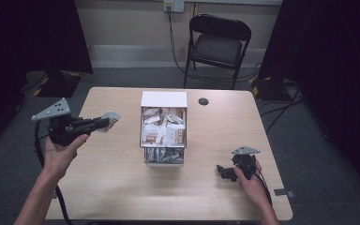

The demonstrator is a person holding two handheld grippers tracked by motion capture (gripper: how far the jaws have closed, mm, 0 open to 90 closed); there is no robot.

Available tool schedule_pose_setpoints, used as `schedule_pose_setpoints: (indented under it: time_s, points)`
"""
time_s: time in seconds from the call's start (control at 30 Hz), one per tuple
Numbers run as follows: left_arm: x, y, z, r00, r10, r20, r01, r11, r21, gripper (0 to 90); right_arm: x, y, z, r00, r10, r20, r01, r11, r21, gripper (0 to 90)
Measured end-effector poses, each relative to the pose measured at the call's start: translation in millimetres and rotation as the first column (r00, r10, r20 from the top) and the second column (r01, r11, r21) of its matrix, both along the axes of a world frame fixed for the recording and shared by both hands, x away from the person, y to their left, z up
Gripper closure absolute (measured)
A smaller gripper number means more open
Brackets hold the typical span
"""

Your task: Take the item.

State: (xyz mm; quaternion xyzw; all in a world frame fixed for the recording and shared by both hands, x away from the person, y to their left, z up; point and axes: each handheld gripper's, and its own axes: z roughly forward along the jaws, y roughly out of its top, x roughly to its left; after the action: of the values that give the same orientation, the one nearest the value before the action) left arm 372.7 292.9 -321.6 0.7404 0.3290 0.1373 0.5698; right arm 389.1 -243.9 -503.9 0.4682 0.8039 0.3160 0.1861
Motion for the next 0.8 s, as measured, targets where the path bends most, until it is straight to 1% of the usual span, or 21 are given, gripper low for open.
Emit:
schedule_pose_setpoints:
  time_s: [0.07, 0.27, 0.33, 0.43, 0.5, 0.6, 0.67, 0.8]
  points:
    - [2.4, 0.5, -4.2, 0.9999, 0.000, -0.015, 0.000, 0.9999, -0.012, 87.6, 0.0, 0.0, 0.0, 1.0000, 0.000, 0.000, 0.000, 1.000, 0.000, 0.0]
    - [8.8, -3.0, -15.4, 0.9994, 0.010, -0.033, -0.009, 0.9997, 0.023, 87.6, 0.0, 0.0, 0.0, 1.0000, 0.000, 0.000, 0.000, 1.000, 0.000, 0.0]
    - [10.4, -5.6, -19.0, 0.9994, 0.012, -0.031, -0.011, 0.9992, 0.038, 87.5, 0.0, 0.0, 0.0, 1.0000, 0.000, 0.000, 0.000, 1.000, 0.000, 0.0]
    - [13.1, -9.7, -24.3, 0.9993, -0.016, -0.034, 0.018, 0.9987, 0.048, 87.6, 0.0, 0.0, 0.0, 1.0000, 0.000, 0.000, 0.000, 1.000, 0.000, 0.0]
    - [15.0, -13.7, -27.9, 0.9992, -0.010, -0.040, 0.013, 0.9972, 0.074, 87.6, 0.0, 0.0, 0.0, 1.0000, -0.001, 0.000, 0.001, 1.000, 0.000, 0.0]
    - [18.5, -17.4, -35.1, 0.9988, -0.011, -0.048, 0.015, 0.9959, 0.089, 87.6, 0.0, 0.0, 0.0, 1.0000, -0.001, 0.000, 0.001, 1.000, 0.000, 0.0]
    - [20.7, -19.2, -39.3, 0.9986, -0.004, -0.053, 0.010, 0.9939, 0.110, 87.6, 0.0, 0.0, 0.0, 1.0000, -0.001, 0.000, 0.001, 1.000, 0.000, 0.0]
    - [24.7, -20.7, -47.5, 0.9972, 0.002, -0.074, 0.006, 0.9930, 0.118, 87.6, 0.0, 0.0, 0.0, 1.0000, 0.000, 0.000, 0.000, 1.000, 0.000, 0.0]
